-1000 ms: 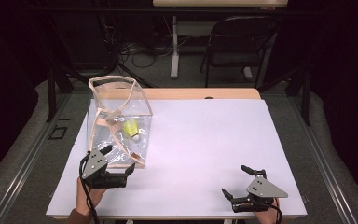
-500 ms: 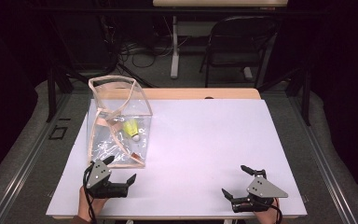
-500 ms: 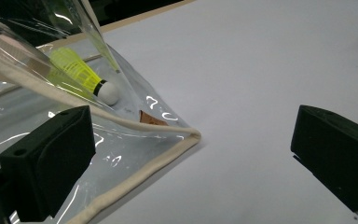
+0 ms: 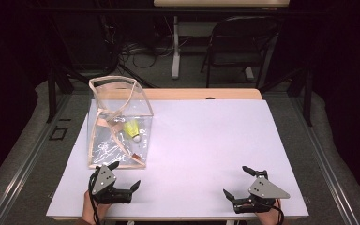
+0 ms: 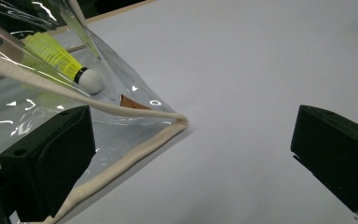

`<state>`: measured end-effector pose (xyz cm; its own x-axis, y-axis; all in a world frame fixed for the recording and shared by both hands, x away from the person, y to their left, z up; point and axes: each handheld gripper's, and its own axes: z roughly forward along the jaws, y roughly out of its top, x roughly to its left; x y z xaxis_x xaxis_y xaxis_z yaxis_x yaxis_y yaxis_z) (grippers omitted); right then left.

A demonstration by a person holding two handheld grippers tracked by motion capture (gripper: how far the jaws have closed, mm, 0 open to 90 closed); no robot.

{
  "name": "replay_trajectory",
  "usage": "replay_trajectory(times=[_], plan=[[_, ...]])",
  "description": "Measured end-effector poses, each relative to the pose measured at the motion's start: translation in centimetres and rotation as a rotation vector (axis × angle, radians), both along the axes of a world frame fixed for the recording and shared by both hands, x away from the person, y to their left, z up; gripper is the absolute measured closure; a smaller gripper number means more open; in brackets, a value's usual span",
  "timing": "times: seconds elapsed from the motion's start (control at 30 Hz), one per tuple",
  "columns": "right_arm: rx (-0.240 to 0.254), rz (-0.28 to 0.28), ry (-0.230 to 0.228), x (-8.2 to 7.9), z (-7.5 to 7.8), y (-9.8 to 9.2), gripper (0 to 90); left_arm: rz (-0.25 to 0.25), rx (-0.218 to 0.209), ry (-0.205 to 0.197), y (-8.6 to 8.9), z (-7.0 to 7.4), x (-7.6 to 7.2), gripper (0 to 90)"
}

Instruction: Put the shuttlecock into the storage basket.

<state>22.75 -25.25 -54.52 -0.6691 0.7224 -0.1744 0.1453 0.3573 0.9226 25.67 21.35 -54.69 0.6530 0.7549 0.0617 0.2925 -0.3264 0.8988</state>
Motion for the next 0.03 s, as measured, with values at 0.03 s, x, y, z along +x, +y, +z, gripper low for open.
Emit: replay_trajectory(times=[0.03], plan=[[0.0, 0.0, 0.0, 0.0, 0.0, 0.0, 1.1, 0.005, -0.004, 0.003, 0.04, -0.05, 0.08, 0.0]])
